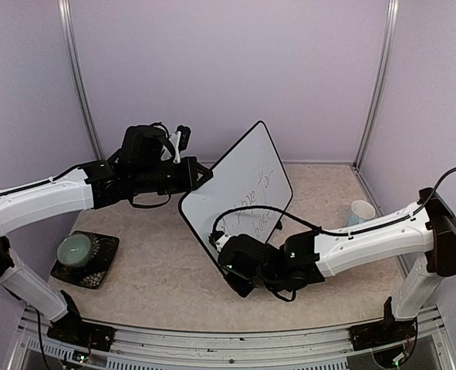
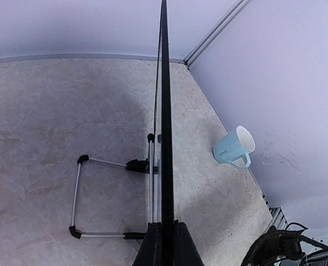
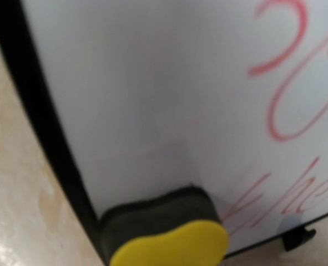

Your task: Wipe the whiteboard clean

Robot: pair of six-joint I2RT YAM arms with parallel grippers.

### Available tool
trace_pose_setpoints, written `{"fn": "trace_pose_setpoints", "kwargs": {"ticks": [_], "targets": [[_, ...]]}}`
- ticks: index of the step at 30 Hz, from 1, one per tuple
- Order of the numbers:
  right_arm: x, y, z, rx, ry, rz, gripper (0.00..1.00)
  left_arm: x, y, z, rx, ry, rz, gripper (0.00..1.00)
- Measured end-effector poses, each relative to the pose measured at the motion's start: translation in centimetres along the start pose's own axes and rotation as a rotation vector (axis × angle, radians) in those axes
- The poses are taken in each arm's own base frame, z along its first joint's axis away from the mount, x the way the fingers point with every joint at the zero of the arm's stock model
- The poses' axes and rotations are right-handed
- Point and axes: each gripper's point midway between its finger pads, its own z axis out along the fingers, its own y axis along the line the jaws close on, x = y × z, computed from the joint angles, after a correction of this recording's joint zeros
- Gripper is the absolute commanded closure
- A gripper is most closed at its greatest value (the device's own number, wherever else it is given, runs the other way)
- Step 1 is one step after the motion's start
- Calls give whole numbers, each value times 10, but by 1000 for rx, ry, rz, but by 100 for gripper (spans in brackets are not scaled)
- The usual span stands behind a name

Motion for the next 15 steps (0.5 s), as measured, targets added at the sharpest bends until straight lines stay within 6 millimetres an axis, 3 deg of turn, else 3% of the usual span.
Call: {"fn": "trace_pose_setpoints", "kwargs": {"ticks": [10,15], "targets": [[0,0,1,11,17,-52,100,1,-4,-1,7,-1,7,100],[-32,-1,-9,17,-38,-89,100,2,-5,-1,8,-1,14,100]]}}
